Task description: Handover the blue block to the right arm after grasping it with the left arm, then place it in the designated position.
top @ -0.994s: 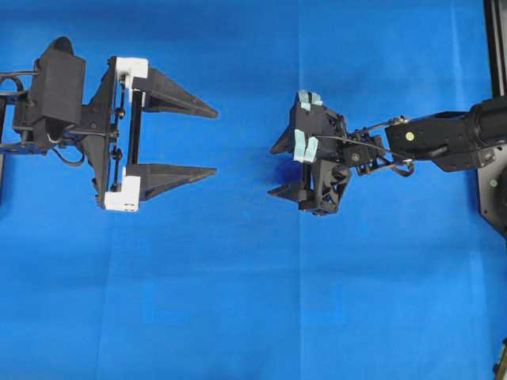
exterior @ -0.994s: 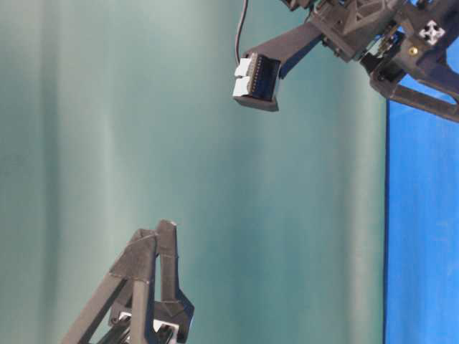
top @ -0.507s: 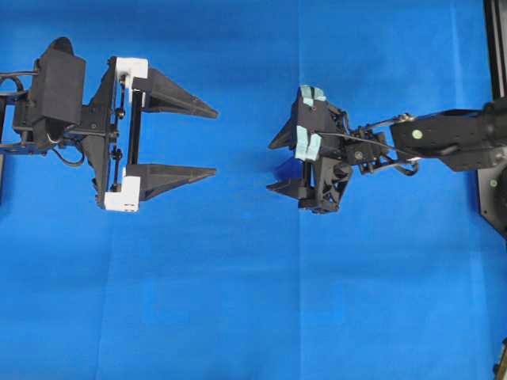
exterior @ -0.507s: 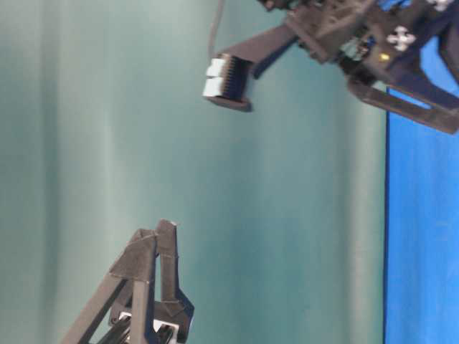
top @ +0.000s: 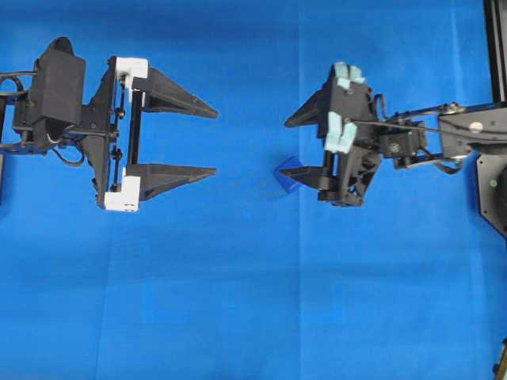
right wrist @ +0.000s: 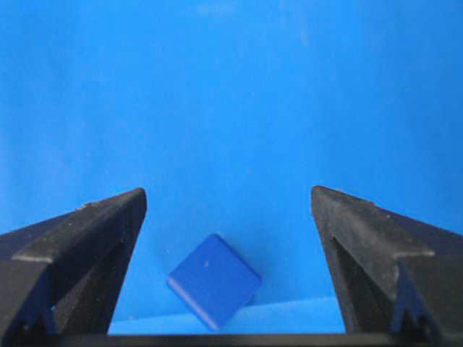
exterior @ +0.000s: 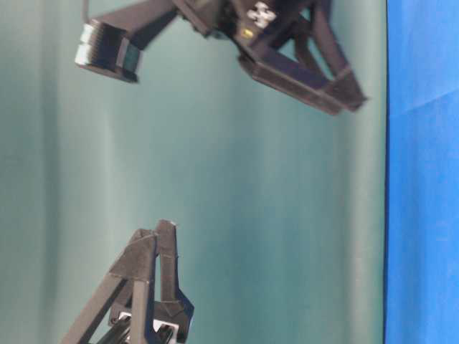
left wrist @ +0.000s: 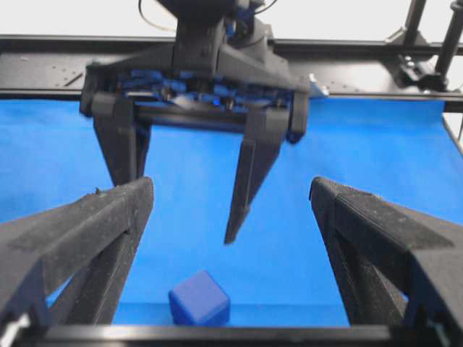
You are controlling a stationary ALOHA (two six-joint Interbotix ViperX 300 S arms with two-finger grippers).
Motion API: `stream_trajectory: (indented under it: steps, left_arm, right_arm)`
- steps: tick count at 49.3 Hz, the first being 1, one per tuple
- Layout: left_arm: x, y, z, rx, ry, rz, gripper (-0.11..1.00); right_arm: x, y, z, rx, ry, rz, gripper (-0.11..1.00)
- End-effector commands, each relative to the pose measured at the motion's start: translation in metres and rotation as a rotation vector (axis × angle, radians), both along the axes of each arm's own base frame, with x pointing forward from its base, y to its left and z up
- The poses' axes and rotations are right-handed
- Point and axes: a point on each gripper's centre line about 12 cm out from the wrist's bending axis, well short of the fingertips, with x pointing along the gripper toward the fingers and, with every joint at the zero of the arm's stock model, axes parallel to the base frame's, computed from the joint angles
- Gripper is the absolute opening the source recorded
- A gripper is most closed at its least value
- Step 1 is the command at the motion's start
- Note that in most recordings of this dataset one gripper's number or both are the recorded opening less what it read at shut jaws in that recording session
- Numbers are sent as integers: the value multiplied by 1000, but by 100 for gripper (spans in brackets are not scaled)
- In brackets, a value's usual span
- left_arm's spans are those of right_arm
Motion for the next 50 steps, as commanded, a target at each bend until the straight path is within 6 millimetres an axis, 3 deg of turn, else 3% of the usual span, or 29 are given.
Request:
stream_trajectory:
  steps: [1, 23, 50]
  left_arm:
    - [2, -1, 14, -1, -43, -2, 93]
    - [2, -1, 14, -2, -43, -2, 93]
    - [2, -1, 14, -2, -43, -2, 93]
  right_arm:
    - [-3, 4, 25, -2, -58, 5, 89]
    - [-44, 12, 86, -26, -196, 14, 88]
    - [-50, 14, 98, -66, -276, 59, 88]
